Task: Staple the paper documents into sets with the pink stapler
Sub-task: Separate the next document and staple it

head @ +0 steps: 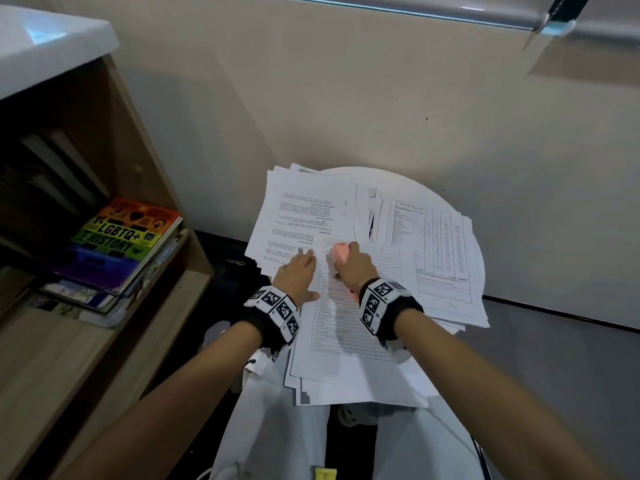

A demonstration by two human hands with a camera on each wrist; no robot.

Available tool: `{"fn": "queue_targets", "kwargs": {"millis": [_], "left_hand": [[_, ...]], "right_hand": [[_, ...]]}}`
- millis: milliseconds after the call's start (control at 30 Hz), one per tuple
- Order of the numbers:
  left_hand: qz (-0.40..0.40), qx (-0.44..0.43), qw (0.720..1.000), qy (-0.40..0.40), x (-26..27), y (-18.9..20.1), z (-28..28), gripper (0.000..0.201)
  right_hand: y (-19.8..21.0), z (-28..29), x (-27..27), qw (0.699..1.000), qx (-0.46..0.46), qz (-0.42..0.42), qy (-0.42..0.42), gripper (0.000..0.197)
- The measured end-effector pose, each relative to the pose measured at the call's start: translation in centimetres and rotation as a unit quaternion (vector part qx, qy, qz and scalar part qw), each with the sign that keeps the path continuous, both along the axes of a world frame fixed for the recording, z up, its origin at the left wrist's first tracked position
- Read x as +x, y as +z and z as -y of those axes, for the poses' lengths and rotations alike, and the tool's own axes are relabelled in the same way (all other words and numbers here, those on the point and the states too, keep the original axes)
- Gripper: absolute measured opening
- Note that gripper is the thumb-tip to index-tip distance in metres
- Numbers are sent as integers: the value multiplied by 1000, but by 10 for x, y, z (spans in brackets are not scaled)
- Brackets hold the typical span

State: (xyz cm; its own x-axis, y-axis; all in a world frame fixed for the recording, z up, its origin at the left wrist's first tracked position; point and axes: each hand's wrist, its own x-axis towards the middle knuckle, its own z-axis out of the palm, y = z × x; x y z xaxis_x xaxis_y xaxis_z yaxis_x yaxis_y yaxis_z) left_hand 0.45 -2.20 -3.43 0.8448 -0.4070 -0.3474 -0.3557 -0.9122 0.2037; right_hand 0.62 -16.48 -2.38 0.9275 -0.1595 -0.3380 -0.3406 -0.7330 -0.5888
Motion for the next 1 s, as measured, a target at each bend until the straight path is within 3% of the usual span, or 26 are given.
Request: {"fn": "queue_targets", "kwargs": {"millis": [167, 500, 700, 1000], "left_hand": [[-9, 23, 999, -33, 9, -1, -2, 90], [-18, 81, 990, -113, 25, 0, 8, 100], [-14, 101, 987, -127, 33, 3, 14, 110], [-11, 81, 988, -128, 35, -4, 13, 108]], "right_hand": [[-4, -5, 5, 1000, -13, 15, 12, 54], [0, -8, 11, 998, -14, 1, -60, 54], [0, -5, 13, 999, -19, -4, -49, 52], [-8, 6, -4, 999, -35, -6, -13, 51]]}}
